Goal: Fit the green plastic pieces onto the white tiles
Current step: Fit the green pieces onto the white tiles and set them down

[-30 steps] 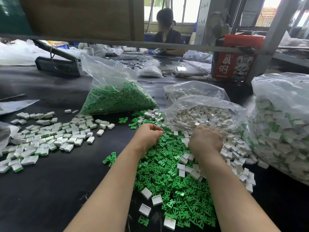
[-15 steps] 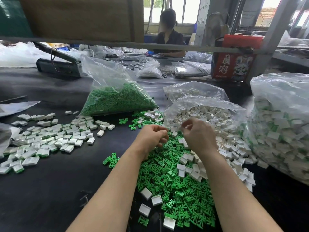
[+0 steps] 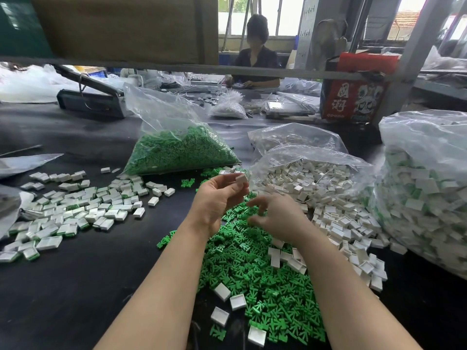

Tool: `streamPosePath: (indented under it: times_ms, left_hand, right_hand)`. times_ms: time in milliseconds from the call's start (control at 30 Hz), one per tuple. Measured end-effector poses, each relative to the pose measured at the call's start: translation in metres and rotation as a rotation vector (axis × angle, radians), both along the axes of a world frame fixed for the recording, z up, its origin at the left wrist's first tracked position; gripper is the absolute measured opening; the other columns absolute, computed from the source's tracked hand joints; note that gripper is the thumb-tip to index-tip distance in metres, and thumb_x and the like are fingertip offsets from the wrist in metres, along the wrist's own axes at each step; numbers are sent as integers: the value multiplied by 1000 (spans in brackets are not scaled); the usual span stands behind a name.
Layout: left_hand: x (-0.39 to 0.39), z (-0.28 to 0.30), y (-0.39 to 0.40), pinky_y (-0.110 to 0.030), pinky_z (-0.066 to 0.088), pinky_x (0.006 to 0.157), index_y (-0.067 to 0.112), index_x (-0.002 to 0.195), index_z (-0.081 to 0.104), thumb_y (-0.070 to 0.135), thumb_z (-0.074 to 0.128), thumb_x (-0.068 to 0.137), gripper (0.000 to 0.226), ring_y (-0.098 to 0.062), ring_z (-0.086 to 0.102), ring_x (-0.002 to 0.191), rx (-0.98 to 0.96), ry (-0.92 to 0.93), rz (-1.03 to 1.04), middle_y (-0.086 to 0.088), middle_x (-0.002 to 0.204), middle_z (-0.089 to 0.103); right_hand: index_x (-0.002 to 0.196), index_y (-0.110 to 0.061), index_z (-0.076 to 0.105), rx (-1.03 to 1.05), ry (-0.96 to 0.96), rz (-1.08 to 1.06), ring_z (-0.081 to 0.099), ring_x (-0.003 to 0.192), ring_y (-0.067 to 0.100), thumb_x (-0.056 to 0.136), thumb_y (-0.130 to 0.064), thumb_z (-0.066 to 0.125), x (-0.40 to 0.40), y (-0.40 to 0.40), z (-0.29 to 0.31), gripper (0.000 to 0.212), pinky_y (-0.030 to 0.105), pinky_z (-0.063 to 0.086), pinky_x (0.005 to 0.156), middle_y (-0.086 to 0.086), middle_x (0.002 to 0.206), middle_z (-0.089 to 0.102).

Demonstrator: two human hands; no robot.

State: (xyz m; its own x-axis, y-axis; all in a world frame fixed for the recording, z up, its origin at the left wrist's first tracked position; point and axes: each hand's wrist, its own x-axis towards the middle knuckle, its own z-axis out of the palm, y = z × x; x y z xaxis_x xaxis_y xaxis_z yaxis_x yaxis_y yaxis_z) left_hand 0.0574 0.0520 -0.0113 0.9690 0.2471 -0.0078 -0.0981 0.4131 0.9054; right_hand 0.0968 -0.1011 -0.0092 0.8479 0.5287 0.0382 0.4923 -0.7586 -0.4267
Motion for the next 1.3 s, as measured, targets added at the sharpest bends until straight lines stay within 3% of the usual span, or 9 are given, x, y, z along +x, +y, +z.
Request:
streamPosePath:
  times_ms: [100,200,400,500,600,800,967,1100,1300]
  left_hand:
    - [0,2,2,-28,59,74,6,104,67,13,68,76,29,-20,72,82,-98,-31,-61,-10,92,75]
    - [0,3,3,-30,59,78,6,106,66,14,68,78,30,-21,72,87,-189,-51,-109,-12,97,74]
    - [-1,0,7,-29,60,72,4,107,67,13,65,77,31,-21,73,87,-304,-46,-150,-13,98,74]
    - [-2,0,8,-27,60,69,6,106,67,13,65,77,29,-19,74,83,-315,-30,-140,-11,95,75]
    - [-2,1,6,-26,59,65,8,107,67,13,66,77,30,-18,74,81,-315,-25,-121,-11,94,75]
    - [-1,0,3,-23,58,61,7,107,61,14,64,85,23,-15,73,76,-302,1,-83,-9,90,76]
    - [-2,1,3,-23,58,62,8,109,60,13,67,80,30,-15,73,76,-312,-10,-68,-11,92,75]
    - [-3,2,2,-23,58,63,7,112,62,12,70,76,37,-16,73,77,-290,4,-83,-12,94,75]
    - [-4,3,-3,-20,54,53,12,101,69,20,74,75,28,-11,68,61,-162,46,-98,-8,79,73]
  right_hand:
    - [108,-40,69,-60,-10,18,56,109,20,82,-42,74,-2,4,0,27,40,48,98,-2,119,58]
    - [93,-35,70,-21,-64,-7,58,99,14,85,-34,73,-2,3,-1,9,36,51,90,-6,109,65]
    - [95,-17,71,62,-91,-62,63,83,14,92,-18,64,1,4,-6,9,37,56,85,-1,95,70]
    - [94,-15,75,230,-86,-91,66,83,12,90,-16,69,2,2,-5,8,30,55,85,0,92,73]
    - [92,-14,77,501,-8,-137,68,73,9,84,-16,75,2,-1,-1,8,17,55,72,0,84,75]
    - [93,-15,75,1004,238,-162,65,63,3,87,-9,70,0,-3,7,10,13,49,59,2,77,73]
    - [113,-7,65,1088,310,-57,63,65,0,93,-7,61,-2,-6,11,20,13,49,62,6,84,71]
    - [103,-6,67,1148,331,-54,64,66,1,91,-6,63,-3,-5,13,12,14,49,61,6,87,73]
    - [98,-4,66,1267,453,-51,58,62,7,89,-5,64,-3,-8,15,10,22,44,60,7,76,71]
